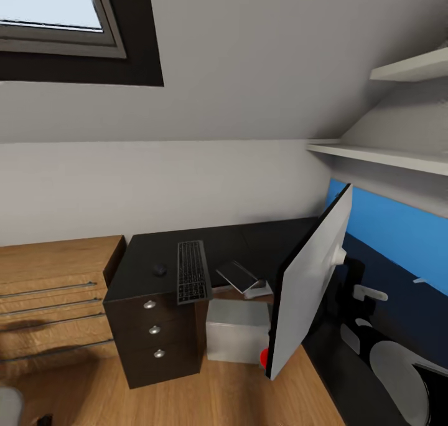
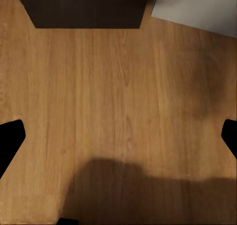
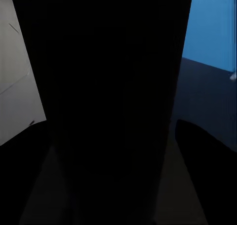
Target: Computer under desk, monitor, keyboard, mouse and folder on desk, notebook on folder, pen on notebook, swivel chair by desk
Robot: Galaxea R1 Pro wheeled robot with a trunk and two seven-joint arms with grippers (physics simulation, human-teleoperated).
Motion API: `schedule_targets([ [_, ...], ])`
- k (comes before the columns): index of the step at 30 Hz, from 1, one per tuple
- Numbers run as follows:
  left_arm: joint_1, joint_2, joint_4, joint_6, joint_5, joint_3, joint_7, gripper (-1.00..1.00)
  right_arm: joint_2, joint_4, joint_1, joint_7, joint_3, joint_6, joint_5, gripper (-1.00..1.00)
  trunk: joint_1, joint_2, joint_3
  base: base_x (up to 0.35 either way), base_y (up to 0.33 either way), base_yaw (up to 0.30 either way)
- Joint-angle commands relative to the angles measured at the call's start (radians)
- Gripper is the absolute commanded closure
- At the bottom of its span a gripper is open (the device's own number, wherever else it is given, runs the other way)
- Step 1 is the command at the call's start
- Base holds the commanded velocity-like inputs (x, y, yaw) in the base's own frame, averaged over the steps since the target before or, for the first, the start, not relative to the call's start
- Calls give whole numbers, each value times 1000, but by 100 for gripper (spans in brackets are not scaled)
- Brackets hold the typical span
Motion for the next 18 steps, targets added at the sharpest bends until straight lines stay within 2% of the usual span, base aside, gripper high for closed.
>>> schedule_targets([
  [1, -1, 1, 0, -4, 10, -7, 8, -100, 0, 3, -1, -5, 5, -3, 1, 100, -1, -1, -1, -329, 0, 0],
  [11, -1, 1, 0, -5, 10, -7, 8, -100, 0, 1, -1, -6, 5, -4, 1, 100, -1, -1, -1, -335, -34, 0],
  [18, -1, 1, 0, -5, 10, -7, 8, -100, 1, -1, -1, -7, 5, -5, 1, 100, -1, -1, -1, -294, -194, 31],
])
